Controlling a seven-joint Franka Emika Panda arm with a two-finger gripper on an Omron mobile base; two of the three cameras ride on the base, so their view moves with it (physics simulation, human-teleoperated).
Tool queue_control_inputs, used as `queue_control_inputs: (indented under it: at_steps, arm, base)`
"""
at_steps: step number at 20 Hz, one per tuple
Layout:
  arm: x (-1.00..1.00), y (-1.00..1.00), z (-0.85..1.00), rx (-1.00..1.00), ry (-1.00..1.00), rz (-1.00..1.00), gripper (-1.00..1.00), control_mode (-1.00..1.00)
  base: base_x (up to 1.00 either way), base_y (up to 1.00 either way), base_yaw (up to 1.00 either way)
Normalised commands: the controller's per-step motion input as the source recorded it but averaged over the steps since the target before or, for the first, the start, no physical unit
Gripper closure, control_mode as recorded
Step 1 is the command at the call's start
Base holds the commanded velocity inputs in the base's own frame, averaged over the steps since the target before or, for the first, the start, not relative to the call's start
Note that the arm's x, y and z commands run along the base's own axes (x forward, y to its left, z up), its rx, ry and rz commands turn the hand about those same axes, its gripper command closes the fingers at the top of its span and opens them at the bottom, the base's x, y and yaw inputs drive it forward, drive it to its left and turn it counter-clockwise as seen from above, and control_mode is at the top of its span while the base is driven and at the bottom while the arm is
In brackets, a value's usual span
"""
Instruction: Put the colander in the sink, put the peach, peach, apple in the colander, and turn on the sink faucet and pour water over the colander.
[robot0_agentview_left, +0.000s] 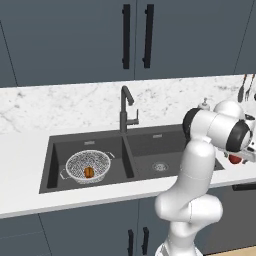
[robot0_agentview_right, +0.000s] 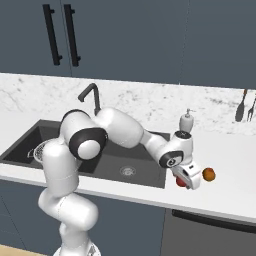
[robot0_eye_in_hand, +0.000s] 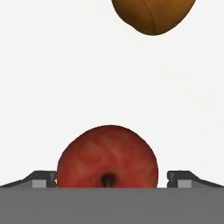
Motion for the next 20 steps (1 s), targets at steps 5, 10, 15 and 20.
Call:
queue_control_inputs:
  at_steps: [5, 10, 15, 20]
  arm:
    - [0.0, 0.0, -0.18, 0.0, 0.0, 0.0, 1.0, -1.0]
    - [-0.04, -0.01, -0.1, 0.0, -0.01, 0.0, 1.0, -1.0]
    - [-0.43, 0.15, 0.18, 0.02, -0.01, 0.01, 1.0, -1.0]
    - [-0.61, 0.47, 0.42, 0.0, 0.0, 0.19, 1.0, -1.0]
  base:
    - [0.0, 0.0, 0.0]
    - [0.0, 0.0, 0.0]
    - [0.0, 0.0, 0.0]
    - [0.0, 0.0, 0.0]
